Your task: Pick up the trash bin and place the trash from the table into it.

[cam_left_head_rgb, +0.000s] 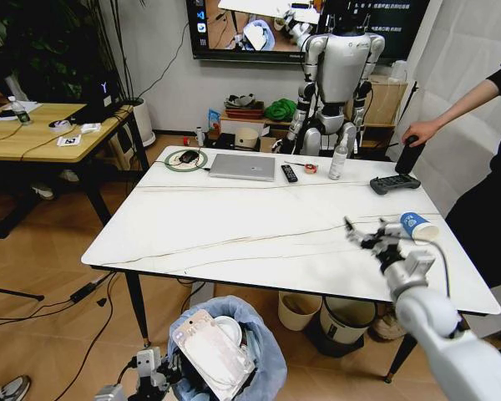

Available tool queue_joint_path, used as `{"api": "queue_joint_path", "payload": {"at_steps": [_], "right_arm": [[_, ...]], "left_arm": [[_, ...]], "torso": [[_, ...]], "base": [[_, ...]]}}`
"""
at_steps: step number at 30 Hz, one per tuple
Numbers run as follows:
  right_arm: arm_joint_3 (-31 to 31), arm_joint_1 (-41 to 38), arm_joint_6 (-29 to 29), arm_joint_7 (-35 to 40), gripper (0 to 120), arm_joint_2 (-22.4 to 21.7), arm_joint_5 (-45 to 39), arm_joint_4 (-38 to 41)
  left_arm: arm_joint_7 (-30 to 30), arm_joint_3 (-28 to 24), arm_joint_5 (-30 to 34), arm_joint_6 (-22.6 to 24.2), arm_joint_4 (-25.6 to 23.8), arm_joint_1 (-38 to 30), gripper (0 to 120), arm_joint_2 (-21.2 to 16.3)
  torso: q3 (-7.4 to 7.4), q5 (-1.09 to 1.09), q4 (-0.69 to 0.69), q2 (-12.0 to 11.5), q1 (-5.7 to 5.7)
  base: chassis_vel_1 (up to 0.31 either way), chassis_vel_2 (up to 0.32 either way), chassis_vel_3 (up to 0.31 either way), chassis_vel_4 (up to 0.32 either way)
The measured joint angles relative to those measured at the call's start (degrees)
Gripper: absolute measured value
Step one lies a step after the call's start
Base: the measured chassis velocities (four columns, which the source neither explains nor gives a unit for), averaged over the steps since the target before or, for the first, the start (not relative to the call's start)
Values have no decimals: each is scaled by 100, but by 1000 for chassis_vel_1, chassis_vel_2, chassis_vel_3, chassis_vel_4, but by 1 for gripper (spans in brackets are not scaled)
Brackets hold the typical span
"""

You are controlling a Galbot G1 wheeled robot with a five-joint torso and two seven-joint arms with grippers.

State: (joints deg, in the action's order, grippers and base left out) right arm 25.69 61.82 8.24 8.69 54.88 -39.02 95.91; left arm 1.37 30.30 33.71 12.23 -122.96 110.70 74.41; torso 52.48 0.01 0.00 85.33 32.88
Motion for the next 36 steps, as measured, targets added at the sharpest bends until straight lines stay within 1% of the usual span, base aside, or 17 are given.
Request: {"api": "queue_joint_path", "payload": {"at_steps": [2, 9, 13, 19, 22, 30, 32, 34, 35, 36], "right_arm": [[66, -225, 115, -69, 100, -13, -61, -454], [227, -340, 383, 22, 100, -27, -42, -1001], [350, -362, 453, 78, 100, -7, -21, -1144], [400, -449, 510, 85, 100, 18, -23, -1404], [402, -582, 512, 12, 100, 19, -74, -1659], [302, -829, 435, -147, 100, -26, -102, -2083], [241, -954, 376, -220, 100, -28, -92, -2357], [212, -1061, 330, -282, 94, -27, -89, -2619], [212, -1061, 330, -282, 94, -27, -89, -2619], [206, -1094, 304, -303, 90, -27, -86, -2701]], "left_arm": [[-4, 10, -19, -4, -14, 16, 0, 27], [-6, 25, -22, -10, -15, -3, 0, 40], [-7, 30, -16, -13, 3, -21, 0, 44], [-7, 29, -8, -14, 21, -39, 0, 44], [-7, 34, 2, -14, 20, -38, 0, 42], [-7, 42, 4, -17, 20, -37, 0, 56], [-7, 39, 3, -17, 20, -37, 0, 69], [-7, 41, 3, -17, 20, -30, 0, 62], [-7, 41, 3, -17, 20, -30, 0, 62], [-7, 45, 3, -17, 19, -29, 0, 59]], "torso": [[0, 1, 0, 0, 0], [0, 0, -1, 0, 0], [0, -2, -1, 0, -1], [-1, -1, -1, 0, -1], [-1, -1, -1, 0, -1], [-1, -1, -1, 0, -1], [0, -1, 0, 0, -1], [0, -1, -1, 0, -1], [0, -1, -1, 0, -1], [0, -1, 0, 0, -1]], "base": [[0, 0, 0, 0], [0, 0, 0, 0], [0, 0, 0, 0], [0, 0, 0, 0], [0, 0, 0, 0], [0, 0, 0, 0], [0, 0, 0, 0], [0, 0, 0, 0], [0, 0, 0, 0], [0, 0, 0, 0]]}}
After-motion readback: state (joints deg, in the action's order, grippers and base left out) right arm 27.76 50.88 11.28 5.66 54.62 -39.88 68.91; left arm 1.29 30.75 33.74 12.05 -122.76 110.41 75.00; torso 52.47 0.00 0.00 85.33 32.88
